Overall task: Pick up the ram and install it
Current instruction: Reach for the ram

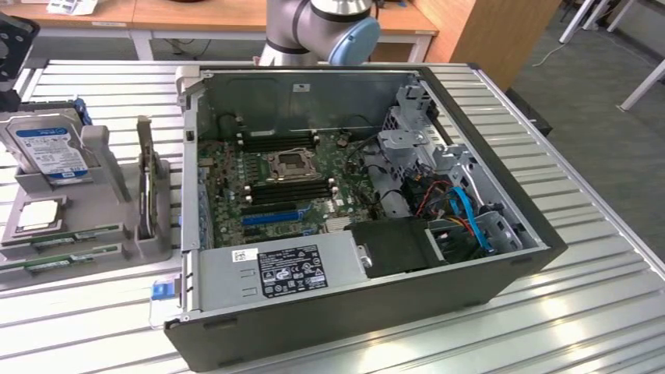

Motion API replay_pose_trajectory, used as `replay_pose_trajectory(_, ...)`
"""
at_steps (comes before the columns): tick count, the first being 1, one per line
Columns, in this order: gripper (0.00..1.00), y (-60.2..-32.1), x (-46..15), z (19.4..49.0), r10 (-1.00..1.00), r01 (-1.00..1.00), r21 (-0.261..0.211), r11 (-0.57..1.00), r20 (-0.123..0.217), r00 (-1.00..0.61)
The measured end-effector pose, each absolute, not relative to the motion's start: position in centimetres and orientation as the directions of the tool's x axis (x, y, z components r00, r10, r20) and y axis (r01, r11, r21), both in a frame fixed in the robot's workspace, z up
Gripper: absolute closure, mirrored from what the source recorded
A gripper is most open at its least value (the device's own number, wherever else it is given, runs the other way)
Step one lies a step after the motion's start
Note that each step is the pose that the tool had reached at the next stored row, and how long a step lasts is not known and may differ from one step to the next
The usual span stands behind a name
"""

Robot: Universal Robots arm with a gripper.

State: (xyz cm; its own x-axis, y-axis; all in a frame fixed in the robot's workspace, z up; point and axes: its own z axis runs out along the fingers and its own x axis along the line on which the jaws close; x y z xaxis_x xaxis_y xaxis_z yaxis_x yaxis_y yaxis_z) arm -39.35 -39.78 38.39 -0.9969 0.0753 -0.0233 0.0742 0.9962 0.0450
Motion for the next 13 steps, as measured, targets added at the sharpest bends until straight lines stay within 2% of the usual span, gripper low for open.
replay_pose_trajectory(13,0.90,-40.08,-39.41,38.39,0.075,0.074,0.045,0.996,-0.023,-0.997)
